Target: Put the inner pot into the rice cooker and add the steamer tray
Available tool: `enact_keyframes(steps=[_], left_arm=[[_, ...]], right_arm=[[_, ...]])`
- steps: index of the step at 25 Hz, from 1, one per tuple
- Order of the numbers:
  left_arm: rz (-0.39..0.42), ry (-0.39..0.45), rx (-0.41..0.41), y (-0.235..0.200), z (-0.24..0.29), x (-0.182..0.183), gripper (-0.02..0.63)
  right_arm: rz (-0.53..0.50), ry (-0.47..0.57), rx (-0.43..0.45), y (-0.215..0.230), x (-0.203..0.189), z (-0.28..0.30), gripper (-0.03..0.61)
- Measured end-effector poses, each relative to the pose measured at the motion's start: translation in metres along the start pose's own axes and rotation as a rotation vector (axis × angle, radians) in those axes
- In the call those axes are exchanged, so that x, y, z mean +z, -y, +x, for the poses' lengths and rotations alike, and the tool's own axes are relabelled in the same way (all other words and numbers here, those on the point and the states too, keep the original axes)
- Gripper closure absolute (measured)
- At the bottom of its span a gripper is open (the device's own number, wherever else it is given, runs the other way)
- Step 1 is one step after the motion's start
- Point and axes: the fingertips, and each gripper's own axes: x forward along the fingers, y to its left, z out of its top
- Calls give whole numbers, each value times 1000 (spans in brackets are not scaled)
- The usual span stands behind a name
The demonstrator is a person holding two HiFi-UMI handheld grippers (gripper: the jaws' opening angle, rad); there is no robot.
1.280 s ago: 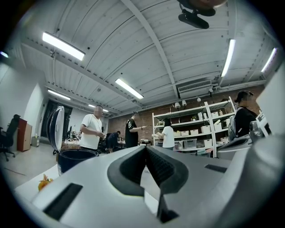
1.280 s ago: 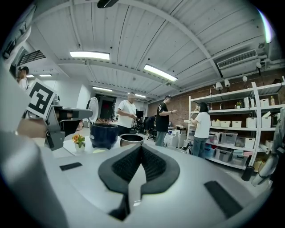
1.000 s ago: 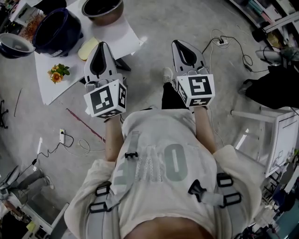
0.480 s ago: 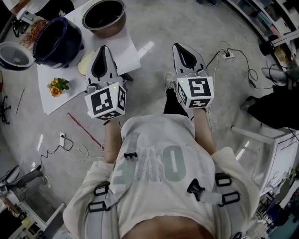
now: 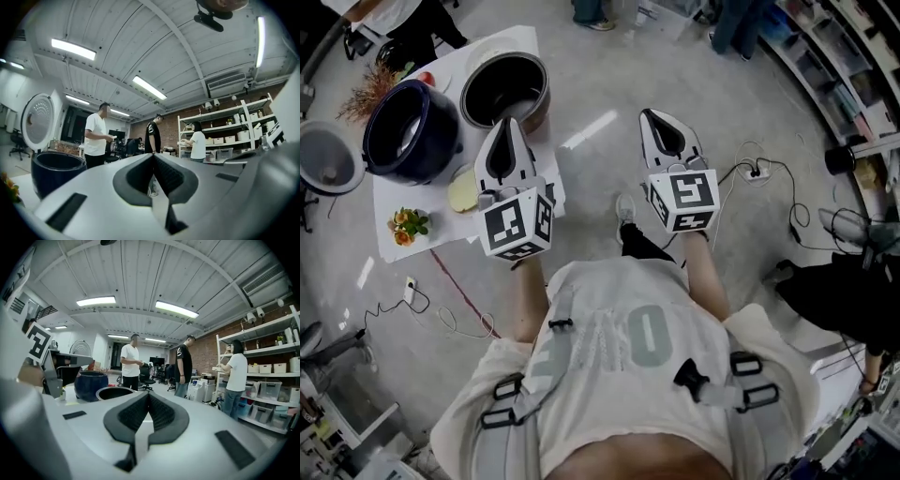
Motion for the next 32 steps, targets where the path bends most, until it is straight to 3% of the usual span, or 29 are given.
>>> enact_keyframes(steps=[6, 16, 25, 32], left_arm=[[-3, -20, 122, 17, 78, -8, 594], [61, -14, 200, 49, 146, 0, 594], [106, -37, 297, 25, 130, 0, 594], [121, 10, 412, -14, 117, 21, 594]], right_arm=[[-19, 27, 129, 66, 25, 85, 571], [5, 35, 213, 132, 24, 148, 571], [19, 46, 297, 111, 19, 165, 571], [3, 134, 379, 91, 54, 189, 571]])
